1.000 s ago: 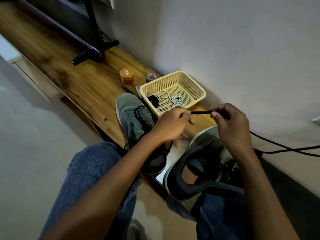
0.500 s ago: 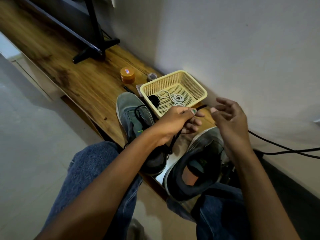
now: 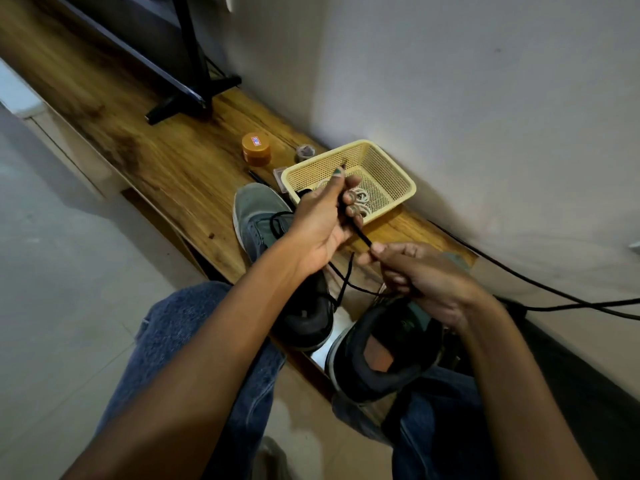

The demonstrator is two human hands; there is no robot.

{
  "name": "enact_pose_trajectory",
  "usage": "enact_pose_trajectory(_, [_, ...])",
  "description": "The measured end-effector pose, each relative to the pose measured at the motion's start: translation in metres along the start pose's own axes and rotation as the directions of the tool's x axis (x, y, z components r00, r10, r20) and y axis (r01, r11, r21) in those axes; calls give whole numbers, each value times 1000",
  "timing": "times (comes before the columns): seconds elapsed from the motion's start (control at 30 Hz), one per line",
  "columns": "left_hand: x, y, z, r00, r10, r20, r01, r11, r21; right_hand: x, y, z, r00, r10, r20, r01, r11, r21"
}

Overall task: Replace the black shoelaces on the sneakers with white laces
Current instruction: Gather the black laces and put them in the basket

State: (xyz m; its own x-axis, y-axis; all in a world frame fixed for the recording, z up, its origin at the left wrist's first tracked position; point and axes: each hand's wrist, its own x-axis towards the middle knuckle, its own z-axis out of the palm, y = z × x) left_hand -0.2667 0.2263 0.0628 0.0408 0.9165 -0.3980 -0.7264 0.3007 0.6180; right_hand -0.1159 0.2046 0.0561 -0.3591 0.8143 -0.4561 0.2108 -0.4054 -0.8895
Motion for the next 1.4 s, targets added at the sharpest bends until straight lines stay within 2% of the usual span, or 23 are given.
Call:
enact_pose_trajectory(0.07, [-1, 4, 0, 1000, 11, 2, -11, 999, -32, -1, 1, -5, 999, 16, -36, -18, 997, -71])
enact_pose_trajectory(0.13, [-3, 6, 0, 998, 3, 61, -1, 1000, -27, -2, 0, -6, 993, 20, -113, -40, 984, -175])
enact_pose_trajectory(0.2, [-5, 8, -1, 985, -30, 169, 16, 996, 86, -2, -1, -5, 967, -32, -251, -38, 962, -271])
enact_pose_trajectory(0.23, [-6, 9, -2, 972, -54, 228, 6, 978, 208, -1, -1, -5, 940, -80, -331, -26, 952, -305])
enact_pose_trajectory(0.33, [-13, 7, -5, 914, -230, 335, -30, 784, 620, 0, -1, -8, 844, -179, -506, 53, 966, -253])
enact_pose_trajectory(0.4, [-16, -1, -6, 888, -342, 308, -17, 644, 765, 1, -2, -6, 826, -202, -526, 129, 977, -172])
enact_pose_trajectory(0.43, [-15, -5, -6, 899, -347, 265, -5, 599, 801, 1, -2, -4, 833, -215, -509, 162, 976, -147])
enact_pose_trajectory(0.5, [-9, -13, -7, 953, -251, 170, 21, 615, 788, 0, -3, 1, 862, -251, -441, 214, 968, -131])
enact_pose_trajectory(0.57, [-2, -16, -7, 989, -111, 96, 15, 725, 688, -2, -4, 7, 899, -285, -333, 252, 958, -139])
enact_pose_trajectory(0.67, [4, -13, -4, 997, -58, 59, 31, 922, 387, -5, -3, 11, 959, -265, -102, 244, 953, -182])
enact_pose_trajectory(0.73, [6, -7, -3, 993, -67, 92, 56, 991, 124, -5, -2, 12, 983, -181, 25, 180, 939, -292])
enact_pose_trajectory(0.8, [4, 1, -2, 990, -86, 114, 95, 992, -79, -5, -1, 12, 995, -83, 64, 101, 919, -382])
enact_pose_trajectory(0.87, [1, 8, -2, 984, -114, 135, 132, 981, -139, -5, -2, 11, 998, -61, -19, 47, 908, -417])
enact_pose_trajectory(0.93, [-1, 12, -4, 971, -140, 191, 144, 990, -5, -3, -3, 9, 974, -104, -200, 20, 924, -383])
enact_pose_trajectory(0.97, [-2, 12, -5, 964, -146, 224, 113, 982, 154, -3, -4, 7, 947, -133, -291, 25, 938, -346])
enact_pose_trajectory(1.0, [-4, 11, -7, 953, -161, 255, 65, 935, 349, -2, -4, 6, 916, -159, -369, 42, 952, -304])
enact_pose_trajectory(1.07, [-6, 5, -9, 926, -238, 293, -12, 757, 654, -1, -3, 7, 863, -196, -465, 91, 967, -238])
enact_pose_trajectory(1.13, [-9, -1, -9, 909, -324, 263, -6, 620, 784, -1, -3, 11, 833, -231, -503, 139, 967, -214])
enact_pose_trajectory(1.2, [-7, -5, -10, 925, -317, 212, -5, 546, 838, -1, -1, 13, 811, -269, -520, 178, 959, -219])
enact_pose_trajectory(1.27, [-2, -7, -12, 961, -201, 188, -56, 524, 850, -1, -2, 13, 803, -301, -514, 219, 952, -215])
enact_pose_trajectory(1.33, [1, -9, -12, 987, -32, 156, -108, 587, 802, -2, -5, 12, 819, -335, -466, 252, 939, -233])
enact_pose_trajectory(1.4, [3, -8, -9, 990, 100, 96, -138, 739, 660, -5, -7, 13, 872, -342, -350, 273, 934, -231])
